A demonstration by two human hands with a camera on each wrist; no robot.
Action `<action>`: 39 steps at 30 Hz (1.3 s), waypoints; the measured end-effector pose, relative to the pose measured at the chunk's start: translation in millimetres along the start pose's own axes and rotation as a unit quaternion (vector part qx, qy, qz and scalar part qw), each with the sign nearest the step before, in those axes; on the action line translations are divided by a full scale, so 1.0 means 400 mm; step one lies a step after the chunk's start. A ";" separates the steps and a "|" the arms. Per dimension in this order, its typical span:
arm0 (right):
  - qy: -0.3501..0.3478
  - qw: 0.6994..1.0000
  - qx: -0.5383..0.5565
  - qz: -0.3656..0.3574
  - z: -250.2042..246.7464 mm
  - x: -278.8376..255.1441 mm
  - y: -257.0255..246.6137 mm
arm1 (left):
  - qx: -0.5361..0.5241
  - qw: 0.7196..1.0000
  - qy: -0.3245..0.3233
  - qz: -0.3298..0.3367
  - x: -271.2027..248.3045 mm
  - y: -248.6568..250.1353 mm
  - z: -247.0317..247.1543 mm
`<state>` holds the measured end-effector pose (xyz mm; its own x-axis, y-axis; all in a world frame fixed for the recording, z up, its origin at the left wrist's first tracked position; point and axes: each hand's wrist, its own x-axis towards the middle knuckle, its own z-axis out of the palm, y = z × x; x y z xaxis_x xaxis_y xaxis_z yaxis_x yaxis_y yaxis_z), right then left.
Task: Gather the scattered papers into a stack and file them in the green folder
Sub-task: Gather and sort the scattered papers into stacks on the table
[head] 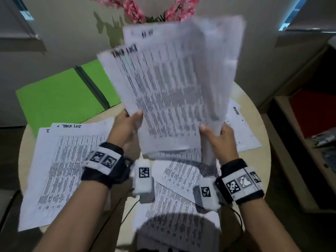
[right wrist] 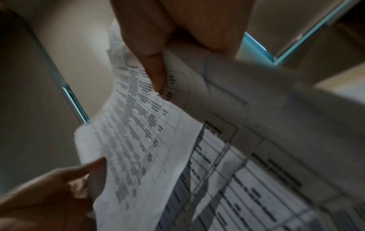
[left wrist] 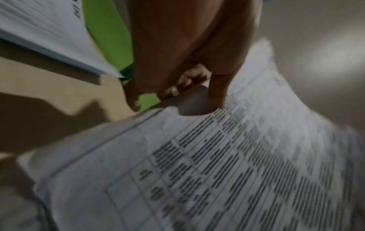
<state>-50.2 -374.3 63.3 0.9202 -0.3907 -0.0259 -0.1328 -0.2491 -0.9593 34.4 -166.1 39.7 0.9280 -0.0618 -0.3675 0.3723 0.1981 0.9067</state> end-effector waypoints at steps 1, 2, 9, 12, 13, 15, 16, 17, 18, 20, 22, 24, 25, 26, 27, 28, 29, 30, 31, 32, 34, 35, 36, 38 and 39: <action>0.016 1.000 0.009 -0.020 -0.013 -0.002 -0.022 | -0.037 0.998 -0.032 0.044 -0.014 0.041 0.001; 0.026 0.998 0.030 -0.038 -0.025 -0.002 -0.034 | -0.056 0.994 -0.052 0.082 -0.030 0.076 0.002; 0.039 0.988 0.137 -0.067 -0.015 -0.054 -0.039 | 0.049 0.974 -0.106 0.195 -0.106 0.089 -0.026; 0.005 0.992 0.115 -0.043 0.023 -0.087 -0.037 | 0.061 0.972 -0.125 0.188 -0.122 0.068 -0.035; 0.008 0.994 0.106 -0.037 0.033 -0.092 -0.043 | 0.060 0.971 -0.132 0.189 -0.124 0.067 -0.038; 0.025 0.995 0.080 -0.045 0.042 -0.100 -0.077 | 0.060 0.972 -0.130 0.188 -0.126 0.069 -0.045; 0.041 0.994 0.081 -0.056 0.043 -0.101 -0.104 | 0.063 0.973 -0.124 0.185 -0.123 0.071 -0.050; 0.059 0.991 0.090 -0.074 0.043 -0.101 -0.132 | 0.067 0.973 -0.122 0.183 -0.124 0.075 -0.057; 0.073 0.986 0.114 -0.097 0.043 -0.097 -0.160 | 0.086 0.972 -0.112 0.187 -0.120 0.079 -0.066; 0.083 0.974 0.173 -0.121 0.056 -0.085 -0.208 | 0.155 0.965 -0.083 0.195 -0.121 0.093 -0.084; 0.075 0.963 0.225 -0.127 0.098 -0.069 -0.226 | 0.180 0.965 -0.029 0.186 -0.124 0.117 -0.110; 0.040 0.976 0.181 -0.111 0.171 -0.075 -0.215 | 0.162 0.968 0.048 0.186 -0.128 0.147 -0.148; 0.010 0.986 0.140 -0.091 0.215 -0.085 -0.194 | 0.132 0.973 0.083 0.168 -0.130 0.163 -0.175; -0.019 0.993 0.095 -0.061 0.262 -0.100 -0.168 | 0.103 0.978 0.114 0.143 -0.117 0.169 -0.212; -0.046 0.997 0.055 -0.037 0.307 -0.117 -0.140 | 0.085 0.977 0.149 0.125 -0.101 0.175 -0.256; -0.077 0.997 0.019 -0.020 0.350 -0.132 -0.114 | 0.099 0.971 0.184 0.113 -0.078 0.168 -0.308; -0.113 0.993 -0.017 -0.005 0.395 -0.150 -0.087 | 0.139 0.963 0.212 0.095 -0.057 0.151 -0.370; -0.144 0.988 -0.063 0.007 0.421 -0.159 -0.061 | 0.189 0.951 0.230 0.078 -0.034 0.129 -0.415; -0.177 0.977 -0.113 0.025 0.449 -0.171 -0.042 | 0.235 0.939 0.248 0.051 -0.016 0.101 -0.469; -0.195 0.968 -0.153 0.048 0.481 -0.183 -0.024 | 0.267 0.929 0.254 0.024 -0.020 0.085 -0.508; -0.219 0.947 -0.218 0.085 0.537 -0.201 0.019 | 0.337 0.908 0.246 -0.042 -0.034 0.038 -0.574; -0.225 0.938 -0.248 0.092 0.558 -0.215 0.033 | 0.367 0.897 0.232 -0.080 -0.048 0.017 -0.596; -0.229 0.926 -0.281 0.107 0.580 -0.225 0.049 | 0.389 0.887 0.218 -0.118 -0.061 -0.008 -0.615; -0.243 0.912 -0.311 0.115 0.604 -0.248 0.067 | 0.423 0.861 0.214 -0.183 -0.081 -0.042 -0.635; -0.241 0.910 -0.315 0.123 0.614 -0.260 0.072 | 0.432 0.854 0.213 -0.196 -0.087 -0.055 -0.636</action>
<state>-59.3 -123.2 -30.6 0.8683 -0.1077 -0.4842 -0.4020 -0.7247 -0.5596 -10.3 80.4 -19.8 0.7077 0.4407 -0.5523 0.6970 -0.5633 0.4437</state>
